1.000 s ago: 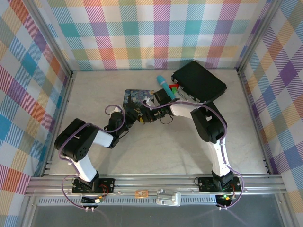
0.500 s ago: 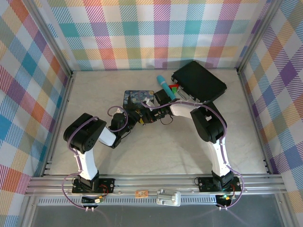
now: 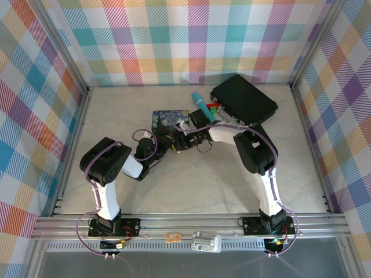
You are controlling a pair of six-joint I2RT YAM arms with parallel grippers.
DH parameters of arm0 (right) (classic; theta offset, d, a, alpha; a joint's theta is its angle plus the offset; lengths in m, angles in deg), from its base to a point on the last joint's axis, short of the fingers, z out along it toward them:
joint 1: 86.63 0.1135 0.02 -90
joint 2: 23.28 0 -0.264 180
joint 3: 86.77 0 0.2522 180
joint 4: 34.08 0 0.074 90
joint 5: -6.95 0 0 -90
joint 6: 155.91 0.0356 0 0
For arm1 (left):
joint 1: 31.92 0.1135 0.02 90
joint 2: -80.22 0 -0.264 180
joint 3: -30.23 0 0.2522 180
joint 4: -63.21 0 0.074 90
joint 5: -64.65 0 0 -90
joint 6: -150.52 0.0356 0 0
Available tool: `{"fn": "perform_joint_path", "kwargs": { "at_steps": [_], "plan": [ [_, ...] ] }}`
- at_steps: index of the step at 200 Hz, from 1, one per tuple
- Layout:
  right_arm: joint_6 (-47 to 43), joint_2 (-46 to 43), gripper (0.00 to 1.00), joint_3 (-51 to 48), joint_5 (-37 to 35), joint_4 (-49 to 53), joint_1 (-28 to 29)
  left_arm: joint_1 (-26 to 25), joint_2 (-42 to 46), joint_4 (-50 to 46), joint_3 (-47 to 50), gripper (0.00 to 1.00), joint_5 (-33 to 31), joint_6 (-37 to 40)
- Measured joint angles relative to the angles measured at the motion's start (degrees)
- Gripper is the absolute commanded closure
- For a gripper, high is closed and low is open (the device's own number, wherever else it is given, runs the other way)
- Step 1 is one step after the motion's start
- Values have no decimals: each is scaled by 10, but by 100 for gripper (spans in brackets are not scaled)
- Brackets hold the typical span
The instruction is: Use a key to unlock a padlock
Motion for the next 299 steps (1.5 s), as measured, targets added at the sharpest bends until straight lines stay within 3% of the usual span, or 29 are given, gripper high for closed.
{"fn": "perform_joint_path", "kwargs": {
  "at_steps": [28, 68, 92, 146, 198, 299],
  "plan": [
    [36, -50, 41, -60, -38, -17, 0, 0, -7, 16, 3, 100, 0, 0],
    [112, -146, 23, -104, -126, -24, -8, 0, -17, 36, 4, 100, 0, -5],
    [148, -148, 19, -70, -188, -18, -23, 0, -21, 44, 5, 100, 0, -11],
    [188, -76, 18, 18, -288, -36, -34, 0, -25, 59, 11, 100, 0, -13],
    [224, -33, 24, 30, -293, -54, -34, 1, -25, 71, 21, 100, -14, -14],
    [349, -73, 34, -84, -309, -181, -20, -13, -28, 110, 49, 100, -126, -68]
  ]
}}
